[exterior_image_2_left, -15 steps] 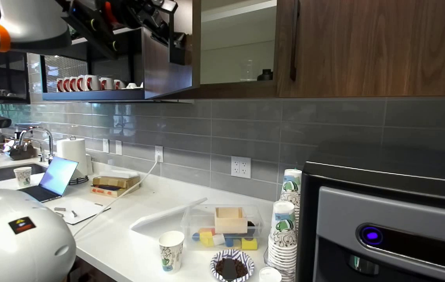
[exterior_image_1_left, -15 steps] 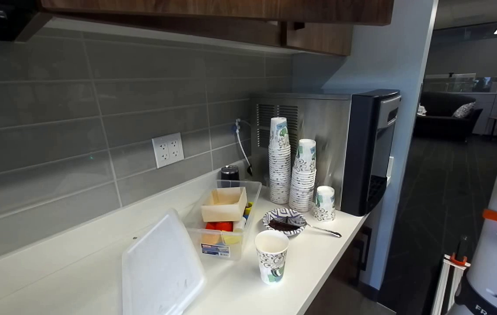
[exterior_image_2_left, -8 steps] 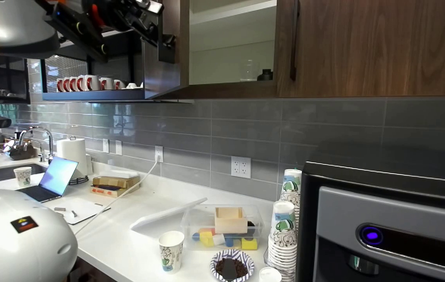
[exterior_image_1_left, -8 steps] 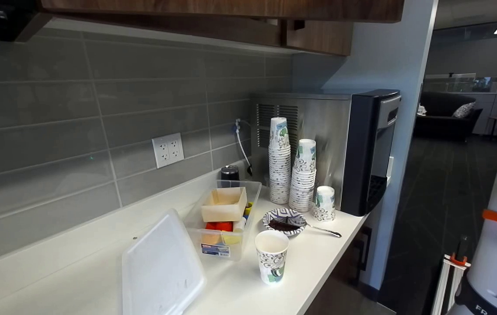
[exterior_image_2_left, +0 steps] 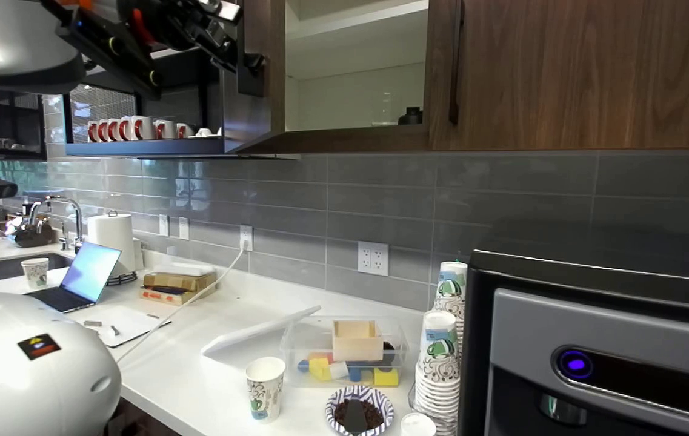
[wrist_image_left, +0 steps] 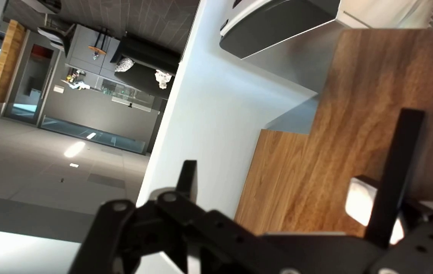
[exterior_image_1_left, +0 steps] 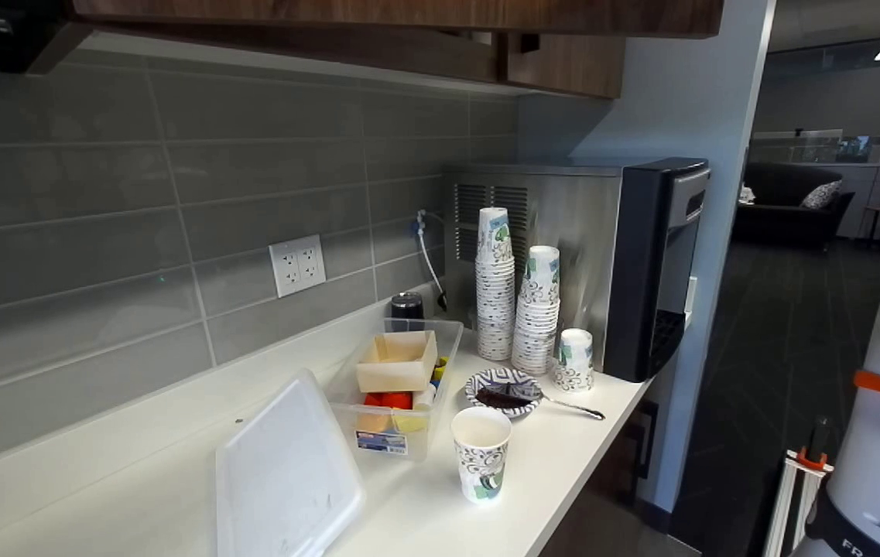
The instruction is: Open the left upper cabinet door then close it.
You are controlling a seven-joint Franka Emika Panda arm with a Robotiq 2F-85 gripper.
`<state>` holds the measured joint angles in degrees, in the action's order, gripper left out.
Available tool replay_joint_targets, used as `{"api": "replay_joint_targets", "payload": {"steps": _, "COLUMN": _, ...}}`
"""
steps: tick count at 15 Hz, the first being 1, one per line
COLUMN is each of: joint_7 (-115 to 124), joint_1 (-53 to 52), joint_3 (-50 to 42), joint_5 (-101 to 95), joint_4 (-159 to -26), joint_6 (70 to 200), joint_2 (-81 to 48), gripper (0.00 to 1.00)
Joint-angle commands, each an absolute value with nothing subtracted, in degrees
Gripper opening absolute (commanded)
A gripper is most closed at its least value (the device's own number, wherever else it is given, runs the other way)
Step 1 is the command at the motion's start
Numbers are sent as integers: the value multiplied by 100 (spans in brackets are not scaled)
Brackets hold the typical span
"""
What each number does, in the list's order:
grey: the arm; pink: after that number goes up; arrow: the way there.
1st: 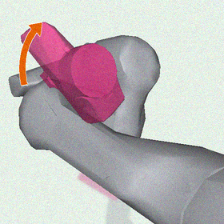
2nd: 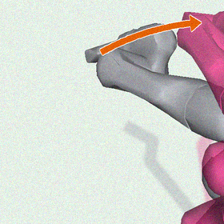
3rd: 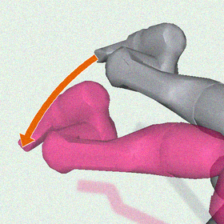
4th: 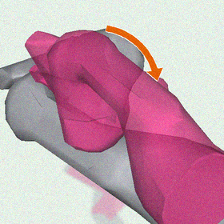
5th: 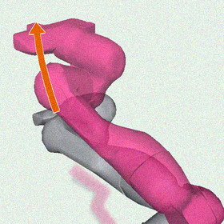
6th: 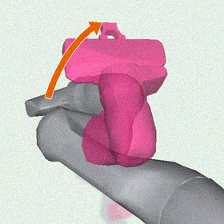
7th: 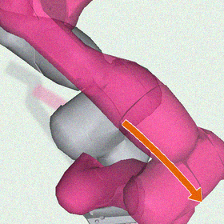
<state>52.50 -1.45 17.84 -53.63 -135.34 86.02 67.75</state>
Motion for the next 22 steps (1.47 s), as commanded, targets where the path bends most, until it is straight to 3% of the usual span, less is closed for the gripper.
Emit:
{"api": "replay_joint_targets", "payload": {"steps": 1, "joint_7": 5253, "joint_1": -189, "joint_3": 1611, "joint_5": -5365, "joint_4": -13889, "joint_6": 8179, "joint_2": 7027, "gripper": 100}}
{"api": "replay_joint_targets", "payload": {"steps": 22, "joint_7": 4983, "joint_1": -150, "joint_3": 721, "joint_5": -6518, "joint_4": -13203, "joint_6": 9938, "joint_2": 5758, "gripper": 100}}
